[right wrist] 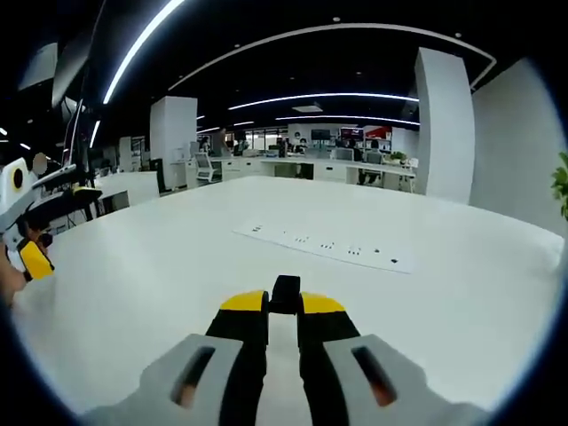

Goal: Snap the two parts of the plastic buckle together until the buckle closes and remains connected.

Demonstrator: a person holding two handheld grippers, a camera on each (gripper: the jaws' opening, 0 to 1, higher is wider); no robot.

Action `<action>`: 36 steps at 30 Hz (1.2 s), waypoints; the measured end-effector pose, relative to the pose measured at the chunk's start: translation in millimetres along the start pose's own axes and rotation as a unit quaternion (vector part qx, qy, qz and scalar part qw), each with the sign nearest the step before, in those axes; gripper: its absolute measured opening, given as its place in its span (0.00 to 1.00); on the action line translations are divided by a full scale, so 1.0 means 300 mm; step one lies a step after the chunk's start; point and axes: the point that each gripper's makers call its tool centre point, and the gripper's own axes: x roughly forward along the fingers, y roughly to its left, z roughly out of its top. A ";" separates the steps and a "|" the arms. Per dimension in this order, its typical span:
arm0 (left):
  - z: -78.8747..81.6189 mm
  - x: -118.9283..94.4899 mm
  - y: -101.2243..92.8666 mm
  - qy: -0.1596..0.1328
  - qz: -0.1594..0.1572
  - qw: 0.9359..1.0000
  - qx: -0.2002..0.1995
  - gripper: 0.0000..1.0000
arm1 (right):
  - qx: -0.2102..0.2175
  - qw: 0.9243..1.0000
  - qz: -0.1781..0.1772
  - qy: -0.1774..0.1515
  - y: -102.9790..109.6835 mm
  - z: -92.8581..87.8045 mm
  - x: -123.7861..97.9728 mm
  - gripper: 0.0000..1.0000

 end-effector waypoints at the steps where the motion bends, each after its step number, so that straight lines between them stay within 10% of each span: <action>1: -0.002 0.001 0.001 0.001 0.000 1.000 0.000 1.00 | -0.001 1.000 0.000 0.002 -0.002 -0.001 0.006 0.09; 36: -0.003 0.000 -0.037 -0.001 -0.028 0.999 -0.046 1.00 | -0.009 1.000 0.007 0.020 0.017 0.003 0.147 0.09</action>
